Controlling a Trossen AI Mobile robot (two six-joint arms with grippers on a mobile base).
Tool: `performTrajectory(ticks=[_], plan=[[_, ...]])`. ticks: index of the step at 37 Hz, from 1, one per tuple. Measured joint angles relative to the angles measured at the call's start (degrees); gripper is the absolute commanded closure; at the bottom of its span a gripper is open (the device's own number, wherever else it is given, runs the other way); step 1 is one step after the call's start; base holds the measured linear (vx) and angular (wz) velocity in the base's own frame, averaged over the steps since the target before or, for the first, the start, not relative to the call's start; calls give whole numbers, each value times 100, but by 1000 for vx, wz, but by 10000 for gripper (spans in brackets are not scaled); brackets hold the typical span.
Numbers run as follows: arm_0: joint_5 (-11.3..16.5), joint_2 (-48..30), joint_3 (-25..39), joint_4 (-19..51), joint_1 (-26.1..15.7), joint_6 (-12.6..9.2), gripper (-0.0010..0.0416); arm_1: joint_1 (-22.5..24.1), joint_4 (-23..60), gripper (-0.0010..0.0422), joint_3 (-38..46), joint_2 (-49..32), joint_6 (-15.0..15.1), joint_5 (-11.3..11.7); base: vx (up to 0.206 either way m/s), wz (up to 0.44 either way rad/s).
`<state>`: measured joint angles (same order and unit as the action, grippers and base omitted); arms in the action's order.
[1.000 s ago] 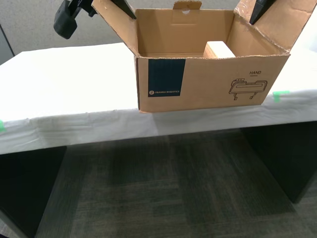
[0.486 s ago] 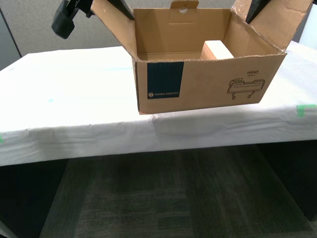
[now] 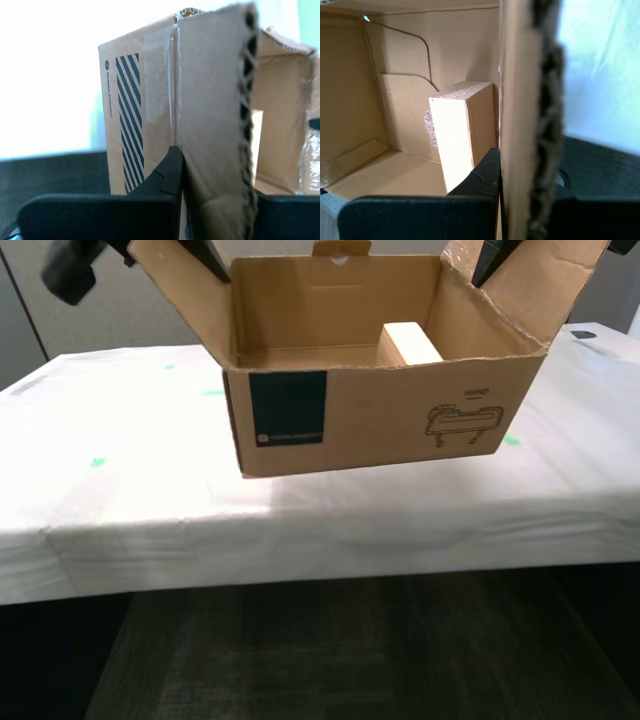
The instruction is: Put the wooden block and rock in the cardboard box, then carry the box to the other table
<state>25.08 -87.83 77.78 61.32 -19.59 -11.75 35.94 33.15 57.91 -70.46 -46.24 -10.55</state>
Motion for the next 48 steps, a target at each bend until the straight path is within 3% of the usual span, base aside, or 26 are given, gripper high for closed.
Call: performTrajectory(ticks=[5,18,22,28,40,45,48], plan=[[9,0,0,-20,-17,74,406,-15,-22,413,-13,22,-76,63,135,21],[39,-20,0,-144,-39,2,406,-398,-590,413,-492,2,-149,-9,136,1],[50,-197,24,-275,-39,-168,406,-590,-667,413,-494,-63,114,-153,135,-7],[44,-660,22,-437,-39,-232,406,-876,-953,413,-450,-505,297,-629,130,-10],[37,-1539,398,-772,-61,-387,406,-1248,-1005,413,20,-1388,914,-675,132,-16],[42,-1781,625,-769,-66,-391,406,-1438,-1016,413,195,-1720,1104,-927,131,-11],[44,-1910,769,-765,-68,-396,406,-1471,-1021,413,286,-1853,1198,-953,125,-8]])
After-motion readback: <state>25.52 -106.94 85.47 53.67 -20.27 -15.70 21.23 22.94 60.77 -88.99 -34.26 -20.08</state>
